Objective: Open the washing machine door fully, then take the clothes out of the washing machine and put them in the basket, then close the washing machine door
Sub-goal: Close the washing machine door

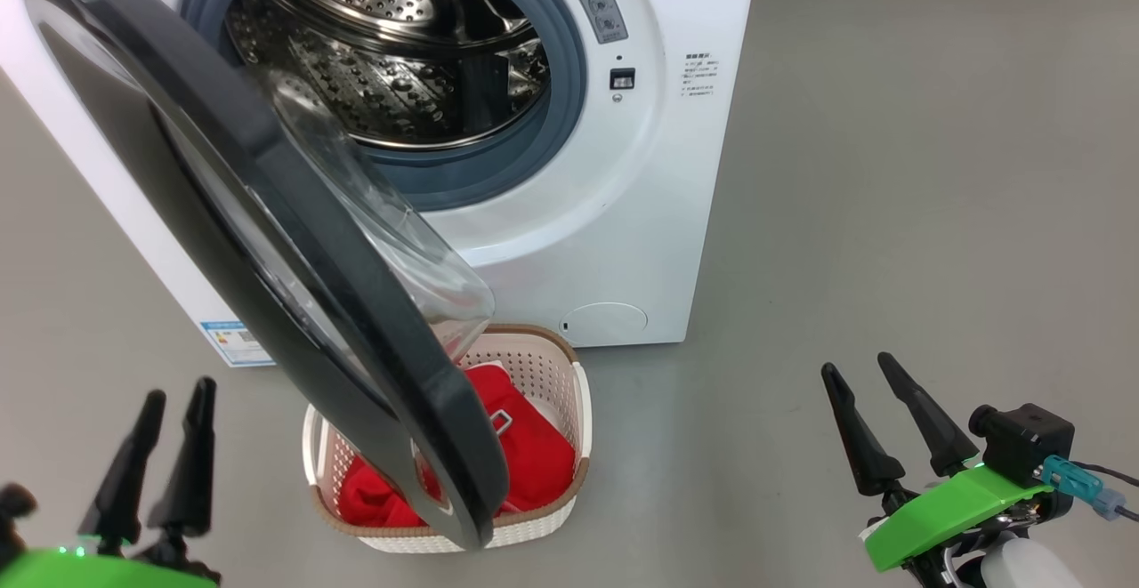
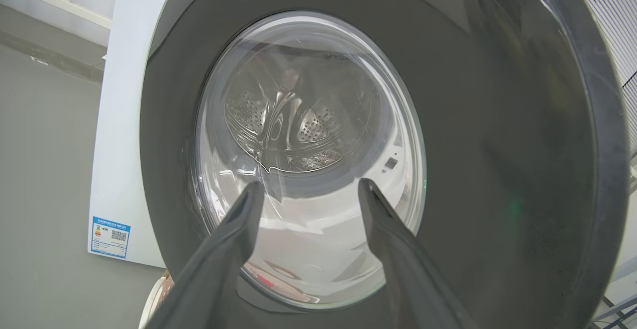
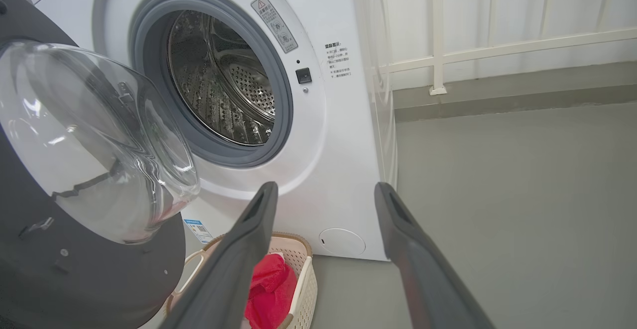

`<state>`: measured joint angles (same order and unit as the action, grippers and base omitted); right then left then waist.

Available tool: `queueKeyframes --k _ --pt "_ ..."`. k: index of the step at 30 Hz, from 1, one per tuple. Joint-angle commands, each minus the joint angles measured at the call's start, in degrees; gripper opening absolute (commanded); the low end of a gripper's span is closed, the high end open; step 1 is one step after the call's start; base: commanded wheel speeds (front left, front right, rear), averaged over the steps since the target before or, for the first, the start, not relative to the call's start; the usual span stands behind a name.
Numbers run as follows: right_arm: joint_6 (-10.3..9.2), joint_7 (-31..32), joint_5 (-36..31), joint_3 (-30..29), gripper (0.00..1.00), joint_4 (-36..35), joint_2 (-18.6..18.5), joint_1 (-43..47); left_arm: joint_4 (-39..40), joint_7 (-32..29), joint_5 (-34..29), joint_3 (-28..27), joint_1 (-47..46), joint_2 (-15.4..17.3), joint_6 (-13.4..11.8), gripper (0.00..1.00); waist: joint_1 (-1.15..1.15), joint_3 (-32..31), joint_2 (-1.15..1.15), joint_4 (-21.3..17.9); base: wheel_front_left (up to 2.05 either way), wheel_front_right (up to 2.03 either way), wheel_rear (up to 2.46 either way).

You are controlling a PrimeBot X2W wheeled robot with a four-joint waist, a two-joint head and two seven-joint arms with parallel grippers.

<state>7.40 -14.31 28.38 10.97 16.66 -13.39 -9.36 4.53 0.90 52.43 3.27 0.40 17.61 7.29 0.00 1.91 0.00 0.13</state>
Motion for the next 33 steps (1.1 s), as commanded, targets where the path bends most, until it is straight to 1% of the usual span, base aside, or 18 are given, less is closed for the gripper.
queueKeyframes --k 1,3,7,12,16,19,24,28,33 --pt "0.09 -0.69 0.17 0.83 1.00 -1.56 -0.74 -0.76 0.28 3.13 -1.88 -0.77 -0.91 2.07 0.19 1.00 0.00 0.03 0.00 0.13 0.00 0.00 0.00" --pt "0.09 -0.69 0.13 0.82 1.00 -1.59 -0.78 -0.81 -0.90 5.93 -3.67 0.71 -0.49 2.51 0.19 1.00 0.00 0.04 0.00 0.21 0.00 0.00 0.00" --pt "0.09 -0.69 0.09 0.78 1.00 -1.68 -0.84 -0.82 -3.27 10.51 -5.52 2.24 -0.07 1.90 0.19 1.00 0.00 0.00 0.00 0.30 0.00 0.00 0.00" --pt "0.09 -0.69 0.07 0.93 1.00 -1.67 -0.78 -0.75 -6.67 13.22 -9.41 2.87 0.33 -0.28 0.19 1.00 0.00 -0.21 0.00 0.11 0.00 0.00 0.00" --pt "0.09 -0.69 0.07 0.83 1.00 -1.72 -0.85 -0.63 -7.53 13.93 -13.63 2.18 0.31 -2.32 -0.55 1.00 0.00 -0.17 0.00 0.07 0.00 0.00 0.00" --pt "0.09 -0.69 0.08 0.87 1.00 -1.82 -0.92 -0.64 -7.65 14.04 -16.28 1.70 0.34 -2.95 -0.89 1.00 0.00 -0.07 0.00 0.07 0.00 0.00 0.00" --pt "0.09 -0.69 0.18 0.94 1.00 -2.11 -1.22 -0.72 -7.07 14.08 -21.94 -0.02 0.44 -5.24 -0.79 1.00 0.00 0.14 0.00 0.18 0.00 0.00 0.00" --pt "0.09 -0.69 0.22 0.99 1.00 -2.23 -1.37 -0.79 -6.91 14.09 -24.09 -1.44 0.63 -7.10 -0.47 1.00 0.00 0.23 0.00 0.23 0.00 0.00 0.00" --pt "0.09 -0.69 0.26 1.01 1.00 -2.27 -1.42 -0.83 -7.11 14.09 -26.02 -2.39 0.88 -8.35 -0.16 1.00 0.00 0.30 0.00 0.23 0.00 0.00 0.00"
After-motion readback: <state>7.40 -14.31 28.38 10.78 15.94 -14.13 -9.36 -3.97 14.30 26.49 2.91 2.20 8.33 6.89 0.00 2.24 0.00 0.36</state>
